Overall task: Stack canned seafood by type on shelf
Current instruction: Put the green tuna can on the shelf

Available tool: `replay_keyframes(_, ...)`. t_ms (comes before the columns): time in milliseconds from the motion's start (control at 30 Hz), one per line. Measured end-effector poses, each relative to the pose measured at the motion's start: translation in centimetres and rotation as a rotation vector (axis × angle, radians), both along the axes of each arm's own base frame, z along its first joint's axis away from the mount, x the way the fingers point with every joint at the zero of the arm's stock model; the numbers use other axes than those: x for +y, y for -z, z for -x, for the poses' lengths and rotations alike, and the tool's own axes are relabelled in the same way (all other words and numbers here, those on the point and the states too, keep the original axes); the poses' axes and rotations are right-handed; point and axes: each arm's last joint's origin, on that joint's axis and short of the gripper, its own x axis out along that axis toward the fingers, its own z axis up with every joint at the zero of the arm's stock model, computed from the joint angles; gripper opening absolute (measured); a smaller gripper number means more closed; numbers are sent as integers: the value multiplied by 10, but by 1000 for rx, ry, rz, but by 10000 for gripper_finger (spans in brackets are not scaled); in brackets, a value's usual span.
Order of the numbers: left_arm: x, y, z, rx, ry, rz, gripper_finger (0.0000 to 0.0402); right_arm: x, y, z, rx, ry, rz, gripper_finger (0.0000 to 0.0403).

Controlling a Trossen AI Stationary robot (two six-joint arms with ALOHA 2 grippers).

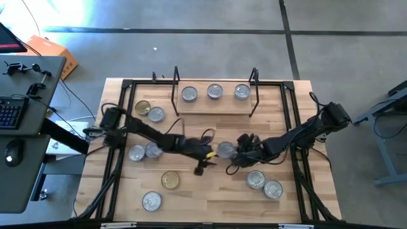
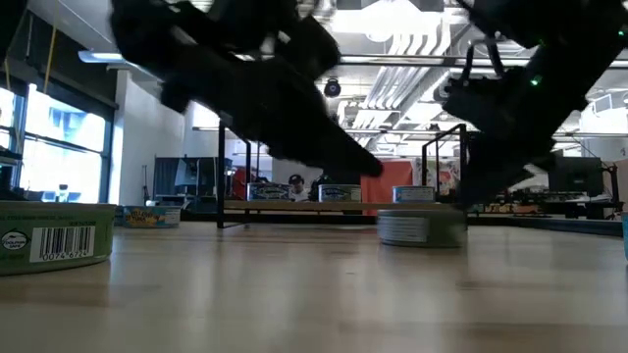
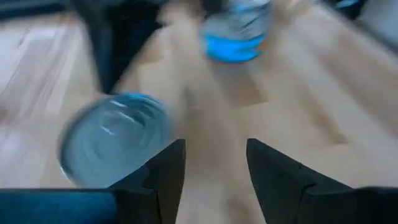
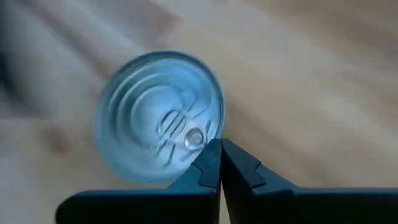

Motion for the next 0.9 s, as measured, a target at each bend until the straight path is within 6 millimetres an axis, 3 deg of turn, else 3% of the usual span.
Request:
replay_keyframes(167, 22, -2, -7, 172, -118, -127, 151, 13, -5, -15, -181, -171, -96, 0)
replay_keyframes(333, 35, -29, 14, 304, -333, -367, 145, 35, -16, -19, -300, -367, -47, 0)
replay_keyframes(433, 32, -51, 27, 307, -356, -383, 143, 45, -17, -15, -317, -378, 19, 0)
replay_keyframes(533, 21, -59, 36, 271, -274, -305, 142, 50, -11, -7, -299, -276, 96, 0)
replay_keyframes(700, -5, -41, 39, 238, -3, -112, 142, 39, 10, 2, -244, 9, 169, 0)
replay_keyframes(900, -18, -3, 27, 207, -15, -94, 142, 15, 35, -18, -139, 14, 92, 0)
